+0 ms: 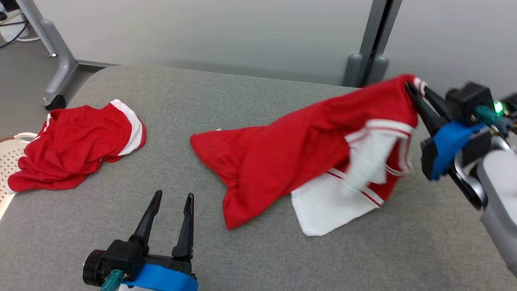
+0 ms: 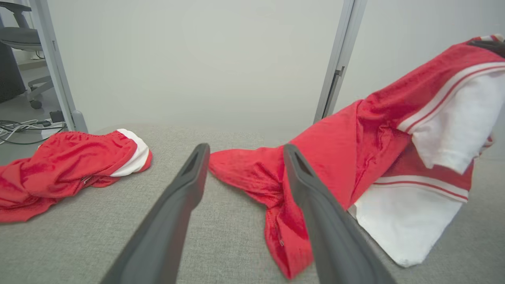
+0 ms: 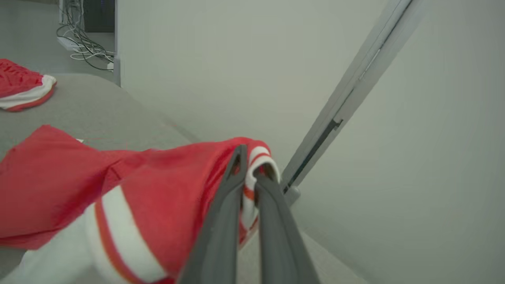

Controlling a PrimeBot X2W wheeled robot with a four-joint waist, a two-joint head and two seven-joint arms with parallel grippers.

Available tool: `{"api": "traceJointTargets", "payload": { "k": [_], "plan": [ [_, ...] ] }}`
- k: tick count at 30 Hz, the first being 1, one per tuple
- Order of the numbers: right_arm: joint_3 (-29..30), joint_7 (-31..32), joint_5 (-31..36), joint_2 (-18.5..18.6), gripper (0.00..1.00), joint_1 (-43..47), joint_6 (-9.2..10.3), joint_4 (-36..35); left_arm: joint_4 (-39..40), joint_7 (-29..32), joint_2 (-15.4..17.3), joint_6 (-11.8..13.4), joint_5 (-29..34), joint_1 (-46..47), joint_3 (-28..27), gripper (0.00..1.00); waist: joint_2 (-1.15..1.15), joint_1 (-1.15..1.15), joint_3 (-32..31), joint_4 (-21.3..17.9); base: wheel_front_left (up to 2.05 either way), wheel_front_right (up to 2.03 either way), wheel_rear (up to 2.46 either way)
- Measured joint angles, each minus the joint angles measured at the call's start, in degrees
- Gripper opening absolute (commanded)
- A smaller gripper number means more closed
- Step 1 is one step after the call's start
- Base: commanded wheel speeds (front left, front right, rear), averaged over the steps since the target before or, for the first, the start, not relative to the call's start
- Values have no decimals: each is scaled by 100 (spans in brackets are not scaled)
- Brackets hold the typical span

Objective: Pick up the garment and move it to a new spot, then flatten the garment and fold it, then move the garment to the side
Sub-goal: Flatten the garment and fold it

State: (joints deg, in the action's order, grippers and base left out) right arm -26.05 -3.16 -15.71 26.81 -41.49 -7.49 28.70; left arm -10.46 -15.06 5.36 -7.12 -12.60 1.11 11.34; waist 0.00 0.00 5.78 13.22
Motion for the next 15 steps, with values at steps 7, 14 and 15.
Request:
{"api": "traceJointTargets", "payload": {
  "k": [7, 14, 15],
  "plan": [
    [1006, -49, -203, 49, 0, 1445, -1, 102, 21, 0, 40, 0, 8, 8, -38, 100, 0, 0, 63, -233, 0, 0, 0],
    [1923, 488, -328, -447, 0, 2551, -1, -1168, 0, -1, 58, -1, 8, 15, -5, 100, 0, -1, -16, -345, 0, 0, 0],
    [2045, 643, -365, -545, 0, 2736, 0, -1484, 1, -1, 62, -1, 8, 13, -8, 100, 0, 0, -20, -358, 0, 0, 0]
  ]
}}
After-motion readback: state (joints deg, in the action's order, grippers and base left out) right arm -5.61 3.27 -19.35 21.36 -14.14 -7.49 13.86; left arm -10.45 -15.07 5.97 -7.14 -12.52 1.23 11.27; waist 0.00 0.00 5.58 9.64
